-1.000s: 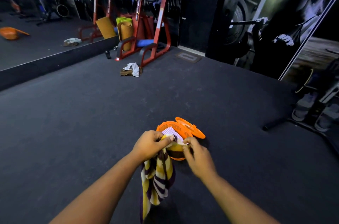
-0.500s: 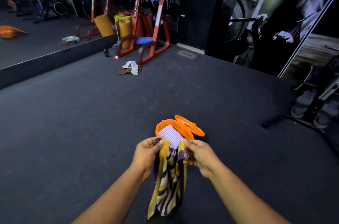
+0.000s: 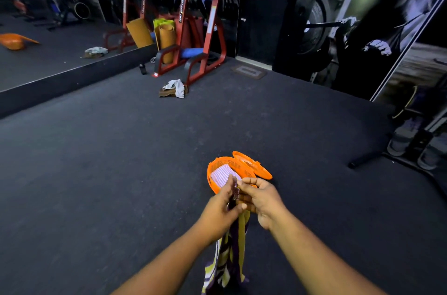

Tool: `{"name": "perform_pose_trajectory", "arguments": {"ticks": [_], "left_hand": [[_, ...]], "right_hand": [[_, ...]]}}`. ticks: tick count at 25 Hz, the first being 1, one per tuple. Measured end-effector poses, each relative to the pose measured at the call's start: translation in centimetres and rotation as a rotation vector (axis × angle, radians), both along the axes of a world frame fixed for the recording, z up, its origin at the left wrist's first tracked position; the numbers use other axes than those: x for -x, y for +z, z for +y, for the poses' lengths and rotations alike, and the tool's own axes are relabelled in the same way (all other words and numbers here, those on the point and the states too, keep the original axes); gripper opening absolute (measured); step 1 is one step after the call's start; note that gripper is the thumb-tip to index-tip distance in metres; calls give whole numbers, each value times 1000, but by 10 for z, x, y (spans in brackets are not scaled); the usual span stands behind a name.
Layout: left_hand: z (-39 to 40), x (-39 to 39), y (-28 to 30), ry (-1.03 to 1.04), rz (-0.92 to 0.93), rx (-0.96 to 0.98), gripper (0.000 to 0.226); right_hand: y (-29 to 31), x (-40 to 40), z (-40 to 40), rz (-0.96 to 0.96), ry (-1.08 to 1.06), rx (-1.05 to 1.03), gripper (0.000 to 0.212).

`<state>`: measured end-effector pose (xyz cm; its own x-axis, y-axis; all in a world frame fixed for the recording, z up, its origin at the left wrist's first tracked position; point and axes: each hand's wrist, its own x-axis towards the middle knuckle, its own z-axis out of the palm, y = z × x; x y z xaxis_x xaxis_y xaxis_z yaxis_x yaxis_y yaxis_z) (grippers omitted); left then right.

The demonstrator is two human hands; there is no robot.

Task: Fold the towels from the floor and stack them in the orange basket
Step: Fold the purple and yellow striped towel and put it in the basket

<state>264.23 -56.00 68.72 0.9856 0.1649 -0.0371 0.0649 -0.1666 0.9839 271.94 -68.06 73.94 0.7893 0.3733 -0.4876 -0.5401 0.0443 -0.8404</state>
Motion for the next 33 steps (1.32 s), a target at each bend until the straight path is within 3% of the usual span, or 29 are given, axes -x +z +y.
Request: {"name": "perform_pose_trajectory", "arguments": {"ticks": [2, 4, 7, 9, 11, 13, 15, 16, 18, 21, 24, 25, 27, 29, 32, 33], "left_hand": [[4, -2, 6, 103, -40, -140, 62], [8, -5, 16, 150, -61, -107, 45], [21, -6, 30, 97, -93, -17, 30], [31, -8, 40, 62, -122, -99, 24], [43, -14, 52, 54, -117, -378, 19], [55, -22, 64, 82, -62, -744, 30], [63, -32, 73, 146, -42, -908, 34], [65, -39, 76, 171, -48, -857, 29], [63, -50, 87, 186, -90, -504, 24], [63, -58, 100, 266, -149, -79, 33], [67, -59, 114, 267, -190, -65, 28], [66, -59, 121, 222, -201, -91, 27], [66, -63, 139, 173, -237, -174, 25], [74, -70, 158, 241, -279, -212, 25], [106, -73, 179, 363, -307, -322, 21], [118, -73, 181, 368, -285, -430, 20]], "right_hand": [[-1, -1, 0, -40, 47, -4, 12], [-6, -3, -3, -171, 96, 2, 7], [-19, -10, -13, -543, 236, 125, 10], [-29, -12, -16, -757, 384, 260, 18], [-35, -16, -18, -863, 416, 316, 31], [-30, -22, -18, -973, 373, 316, 32], [-16, -31, -17, -1012, 332, 304, 34], [-9, -34, -15, -1022, 319, 312, 34], [3, -38, -11, -1129, 267, 387, 29], [14, -41, -16, -1359, 69, 665, 26], [21, -45, -19, -1382, 117, 796, 34], [21, -47, -17, -1367, 196, 703, 32], [23, -43, -12, -1127, 339, 358, 24], [19, -41, -15, -976, 517, 264, 16], [-1, -47, -39, -1262, 943, 1012, 40], [1, -53, -48, -1306, 904, 1254, 44]]}}
